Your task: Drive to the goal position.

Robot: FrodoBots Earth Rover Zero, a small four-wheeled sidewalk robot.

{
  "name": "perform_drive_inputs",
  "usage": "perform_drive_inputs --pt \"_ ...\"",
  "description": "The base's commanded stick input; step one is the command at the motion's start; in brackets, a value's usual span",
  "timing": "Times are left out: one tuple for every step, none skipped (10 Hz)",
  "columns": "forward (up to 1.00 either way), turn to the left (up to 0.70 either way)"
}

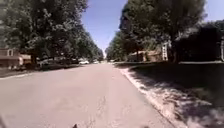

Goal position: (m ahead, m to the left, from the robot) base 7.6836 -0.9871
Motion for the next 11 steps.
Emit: perform_drive_inputs --pt "0.70 0.00" --pt "0.70 0.00" --pt "0.70 0.00" --pt "0.70 0.00" --pt "0.70 0.00" --pt "0.70 0.00" --pt "0.70 0.00" --pt "0.70 0.00" --pt "0.70 0.00" --pt "0.70 0.00" --pt "0.70 0.00"
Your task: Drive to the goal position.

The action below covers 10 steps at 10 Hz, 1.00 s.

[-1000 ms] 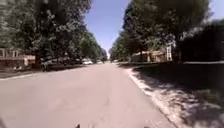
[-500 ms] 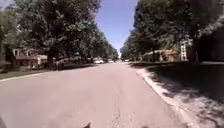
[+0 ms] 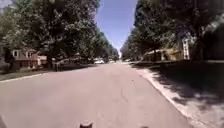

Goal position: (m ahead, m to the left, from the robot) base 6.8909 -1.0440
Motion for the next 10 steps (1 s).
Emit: perform_drive_inputs --pt "0.70 0.00" --pt "0.70 0.00" --pt "0.70 0.00" --pt "0.70 0.00" --pt "0.70 0.00" --pt "0.70 0.00" --pt "0.70 0.00" --pt "0.70 0.00" --pt "0.70 0.00" --pt "0.70 0.00"
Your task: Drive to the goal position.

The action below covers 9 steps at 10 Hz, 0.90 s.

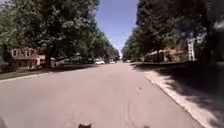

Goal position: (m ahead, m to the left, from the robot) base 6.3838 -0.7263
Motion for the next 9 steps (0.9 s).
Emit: perform_drive_inputs --pt "0.70 0.00" --pt "0.70 0.00" --pt "0.70 0.00" --pt "0.70 0.00" --pt "0.70 0.00" --pt "0.70 0.00" --pt "0.70 0.00" --pt "0.70 0.00" --pt "0.70 0.00"
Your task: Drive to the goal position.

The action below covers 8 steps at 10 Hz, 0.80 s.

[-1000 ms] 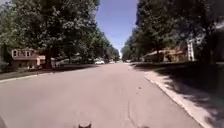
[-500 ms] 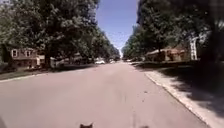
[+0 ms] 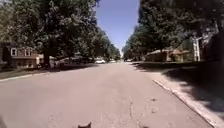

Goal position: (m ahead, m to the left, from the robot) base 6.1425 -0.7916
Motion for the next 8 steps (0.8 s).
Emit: perform_drive_inputs --pt "0.70 0.00" --pt "0.70 0.00" --pt "0.70 0.00" --pt "0.70 0.00" --pt "0.70 0.00" --pt "0.70 0.00" --pt "0.70 0.00" --pt "0.70 0.00"
